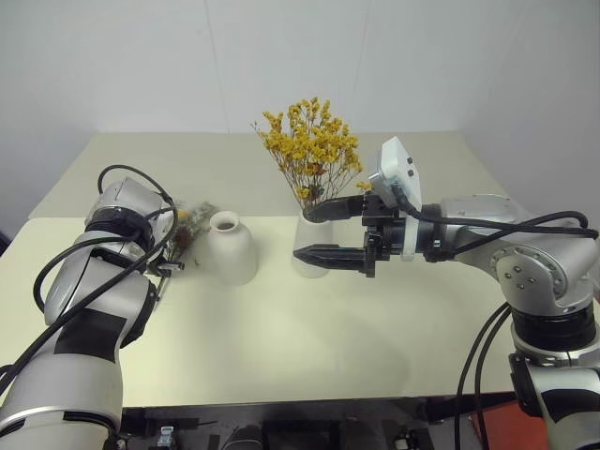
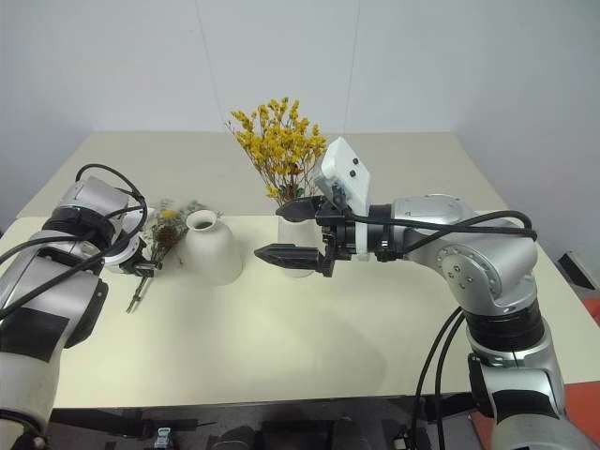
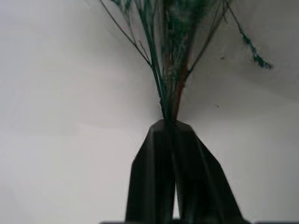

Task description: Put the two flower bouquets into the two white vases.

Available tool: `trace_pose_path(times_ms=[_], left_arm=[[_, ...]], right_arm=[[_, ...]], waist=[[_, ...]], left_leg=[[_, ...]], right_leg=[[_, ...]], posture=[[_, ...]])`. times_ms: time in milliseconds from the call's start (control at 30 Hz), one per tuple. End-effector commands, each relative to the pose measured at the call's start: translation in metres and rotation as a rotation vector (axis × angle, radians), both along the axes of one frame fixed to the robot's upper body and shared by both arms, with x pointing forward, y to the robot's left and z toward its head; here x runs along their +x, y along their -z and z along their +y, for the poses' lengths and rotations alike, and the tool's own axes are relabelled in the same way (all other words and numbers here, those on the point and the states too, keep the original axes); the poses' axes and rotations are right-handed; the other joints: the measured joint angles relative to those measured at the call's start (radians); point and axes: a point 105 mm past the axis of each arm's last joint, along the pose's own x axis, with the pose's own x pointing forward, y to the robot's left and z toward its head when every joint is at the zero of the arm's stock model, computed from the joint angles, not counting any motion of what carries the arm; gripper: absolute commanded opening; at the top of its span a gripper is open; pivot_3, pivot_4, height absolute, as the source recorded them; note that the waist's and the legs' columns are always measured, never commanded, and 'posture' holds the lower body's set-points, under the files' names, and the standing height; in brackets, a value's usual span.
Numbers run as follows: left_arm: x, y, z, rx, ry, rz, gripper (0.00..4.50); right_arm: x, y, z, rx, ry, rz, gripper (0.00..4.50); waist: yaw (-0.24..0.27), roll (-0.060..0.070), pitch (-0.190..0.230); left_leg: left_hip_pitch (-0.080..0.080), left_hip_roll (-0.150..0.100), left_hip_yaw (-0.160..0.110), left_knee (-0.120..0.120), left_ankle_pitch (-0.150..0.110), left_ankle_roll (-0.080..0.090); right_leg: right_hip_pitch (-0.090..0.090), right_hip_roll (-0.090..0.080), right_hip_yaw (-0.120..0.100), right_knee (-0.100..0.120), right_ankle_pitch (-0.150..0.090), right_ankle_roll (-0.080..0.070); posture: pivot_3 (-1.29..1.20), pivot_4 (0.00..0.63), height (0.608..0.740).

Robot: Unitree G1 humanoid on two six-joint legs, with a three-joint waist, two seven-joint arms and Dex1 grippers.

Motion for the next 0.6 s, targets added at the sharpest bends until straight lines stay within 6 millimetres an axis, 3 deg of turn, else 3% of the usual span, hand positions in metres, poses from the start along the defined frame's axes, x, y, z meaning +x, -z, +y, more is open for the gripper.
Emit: trace_pose_path(times_ms=[33, 167, 400, 600], left_arm=[[0.012, -0.032, -0.003, 0.019, 0.033, -0.106, 0.02], [0.017, -0.05, -0.007, 0.035, 0.05, -0.171, 0.02], [0.025, -0.107, -0.016, 0.016, 0.056, -0.391, 0.02], [0.025, -0.14, -0.021, 0.015, 0.121, -0.567, 0.02]], right_arm=[[-0.002, -0.008, -0.003, 0.017, 0.002, -0.038, 4.5], [-0.001, -0.007, -0.003, 0.018, 0.004, -0.039, 4.5], [0.001, -0.008, -0.003, 0.019, 0.001, -0.055, 4.5], [-0.009, -0.018, 0.012, 0.031, -0.043, -0.072, 4.5]], waist=[[0.0, 0.0, 0.0], [0.0, 0.0, 0.0], [-0.002, 0.0, 0.0], [-0.006, 0.0, 0.0]], left_leg=[[0.0, 0.0, 0.0, 0.0, 0.0, 0.0], [0.0, 0.0, 0.0, 0.0, 0.0, 0.0], [0.0, 0.0, 0.0, 0.0, 0.0, 0.0], [0.0, 0.0, 0.0, 0.0, 0.0, 0.0]], right_leg=[[0.0, 0.0, 0.0, 0.0, 0.0, 0.0], [0.0, 0.0, 0.0, 0.0, 0.0, 0.0], [0.0, 0.0, 0.0, 0.002, 0.0, 0.0], [-0.001, 0.0, 0.0, 0.003, 0.0, 0.0]], posture=[[0.0, 0.15, 0.74], [0.0, 0.15, 0.74], [0.0, 0.15, 0.74], [0.0, 0.15, 0.74]])
